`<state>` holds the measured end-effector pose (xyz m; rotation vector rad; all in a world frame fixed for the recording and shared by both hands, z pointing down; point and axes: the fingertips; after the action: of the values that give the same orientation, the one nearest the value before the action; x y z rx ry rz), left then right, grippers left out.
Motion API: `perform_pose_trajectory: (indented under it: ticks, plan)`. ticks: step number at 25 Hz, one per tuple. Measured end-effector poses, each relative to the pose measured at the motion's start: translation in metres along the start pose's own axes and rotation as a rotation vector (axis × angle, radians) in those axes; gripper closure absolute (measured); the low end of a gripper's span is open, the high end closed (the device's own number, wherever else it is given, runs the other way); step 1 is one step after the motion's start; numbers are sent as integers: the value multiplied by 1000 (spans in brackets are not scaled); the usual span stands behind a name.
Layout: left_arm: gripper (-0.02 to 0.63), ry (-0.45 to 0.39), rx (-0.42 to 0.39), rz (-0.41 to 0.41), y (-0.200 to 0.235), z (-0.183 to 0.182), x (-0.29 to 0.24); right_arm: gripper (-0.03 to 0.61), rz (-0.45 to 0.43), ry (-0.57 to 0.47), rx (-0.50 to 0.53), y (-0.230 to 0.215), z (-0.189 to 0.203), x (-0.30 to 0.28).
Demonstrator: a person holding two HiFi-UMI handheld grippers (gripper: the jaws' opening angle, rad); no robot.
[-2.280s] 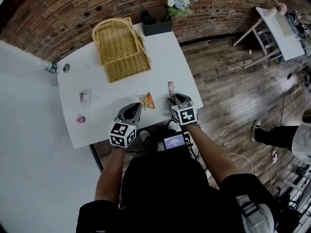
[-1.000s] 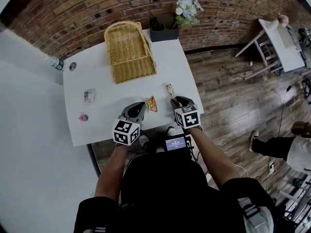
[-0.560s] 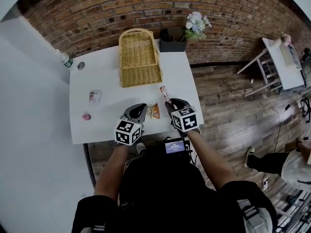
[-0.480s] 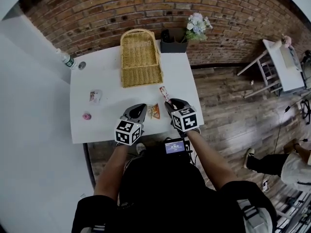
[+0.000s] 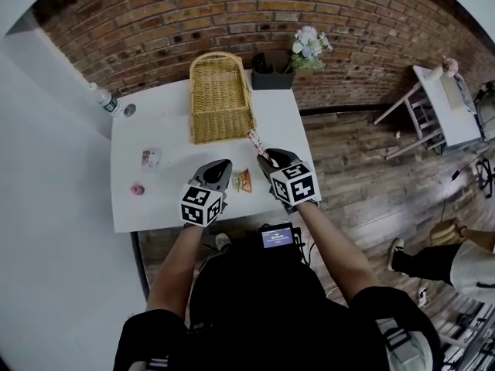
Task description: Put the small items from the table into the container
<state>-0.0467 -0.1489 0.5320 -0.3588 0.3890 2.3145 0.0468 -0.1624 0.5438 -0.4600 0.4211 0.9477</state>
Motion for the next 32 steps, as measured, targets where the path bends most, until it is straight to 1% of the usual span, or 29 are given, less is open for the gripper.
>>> perform_pose_trajectory:
  ticks: [7,11,15,20,24,32]
  plan:
    - [604,-54,-73,-12,13,-51,-13,460,-1,-92,75,-6,-72,4]
    - [604,-82,-87,-20,20,-80,-18,460,-19,-77,112,-5,-105,-6]
    - [604,-98,-95,-36,28,-100,-21,460,-37,-46,139,-3,-128,-21]
    - [604,-104,-97,-57,43,-111,-23,460,-53,-5,157,0,-141,-42]
    - [604,-106,-92,-74,55,-116,-22,460,-62,21,151,-1,-147,-60]
    - [604,-95,-60,-91,74,-111,-24,460,-68,70,132,-11,-152,-82]
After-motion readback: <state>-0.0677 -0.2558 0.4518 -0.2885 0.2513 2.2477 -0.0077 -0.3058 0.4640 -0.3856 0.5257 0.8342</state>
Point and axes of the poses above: the fingertips, and each gripper's own axes: x backward along the fingers, y to its left, z out of its underside, and after that the axes turned 2 degrees about -z, right-handed
